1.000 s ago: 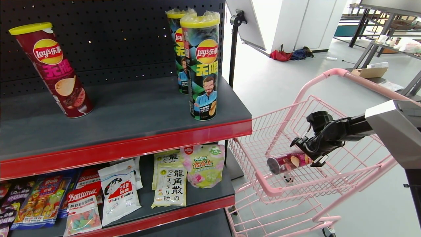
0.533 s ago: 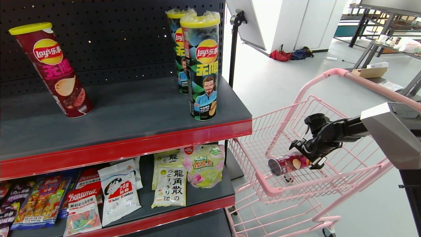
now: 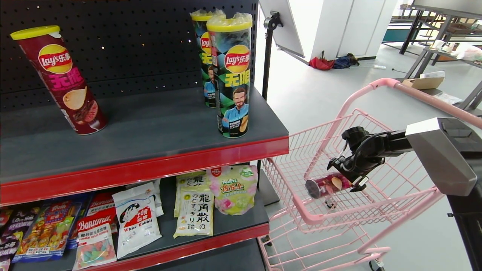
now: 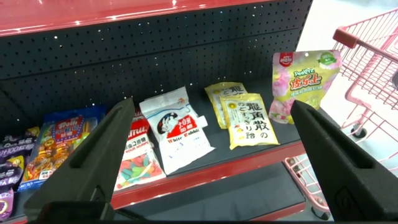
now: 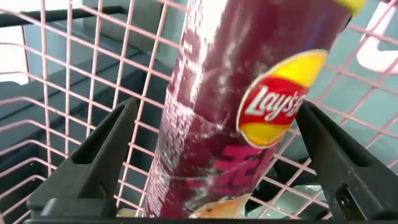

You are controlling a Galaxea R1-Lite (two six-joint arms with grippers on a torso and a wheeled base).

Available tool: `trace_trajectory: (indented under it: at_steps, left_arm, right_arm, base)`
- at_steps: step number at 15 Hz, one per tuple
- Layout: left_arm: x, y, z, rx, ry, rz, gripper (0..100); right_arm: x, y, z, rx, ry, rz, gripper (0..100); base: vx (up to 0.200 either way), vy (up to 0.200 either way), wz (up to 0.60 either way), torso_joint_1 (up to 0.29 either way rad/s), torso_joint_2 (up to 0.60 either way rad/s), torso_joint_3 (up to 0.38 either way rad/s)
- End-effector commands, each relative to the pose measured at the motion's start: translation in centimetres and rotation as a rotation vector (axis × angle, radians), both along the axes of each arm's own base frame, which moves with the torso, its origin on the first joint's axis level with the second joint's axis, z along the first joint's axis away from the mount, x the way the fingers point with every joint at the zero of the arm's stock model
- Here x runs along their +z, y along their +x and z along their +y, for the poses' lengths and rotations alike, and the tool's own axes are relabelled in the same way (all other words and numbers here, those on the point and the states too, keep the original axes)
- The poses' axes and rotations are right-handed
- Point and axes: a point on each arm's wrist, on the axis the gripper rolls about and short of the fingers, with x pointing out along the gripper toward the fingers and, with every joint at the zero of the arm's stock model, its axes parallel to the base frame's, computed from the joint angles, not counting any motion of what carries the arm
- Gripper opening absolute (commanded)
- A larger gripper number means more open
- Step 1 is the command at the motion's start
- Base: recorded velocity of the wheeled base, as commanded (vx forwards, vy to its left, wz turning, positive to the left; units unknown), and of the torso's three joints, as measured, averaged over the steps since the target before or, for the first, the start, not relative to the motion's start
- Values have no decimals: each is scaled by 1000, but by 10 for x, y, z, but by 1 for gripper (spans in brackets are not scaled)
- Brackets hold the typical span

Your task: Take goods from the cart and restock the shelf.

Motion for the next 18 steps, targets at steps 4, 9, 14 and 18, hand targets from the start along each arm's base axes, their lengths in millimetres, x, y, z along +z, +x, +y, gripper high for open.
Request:
trace_trajectory:
  at_steps: [4,9,14,18]
  left_arm:
    - [0,0,0,-1,0,1,100]
    - [0,0,0,0,0,1,100]
    - [0,0,0,-1,0,1,100]
    - [0,0,0,-1,3,-1,100]
  right_arm:
    - [-9,-1,5,7,1,20,100]
    - [-12,-3,6,1,4,32,0]
    - [4,-4,15,9,-23,1,0]
    - [38,-7,36,119,-54,-68,0]
  base:
    - [0,0,0,0,0,0]
    - [0,0,0,0,0,0]
    - [0,0,0,0,0,0]
    - [0,0,0,0,0,0]
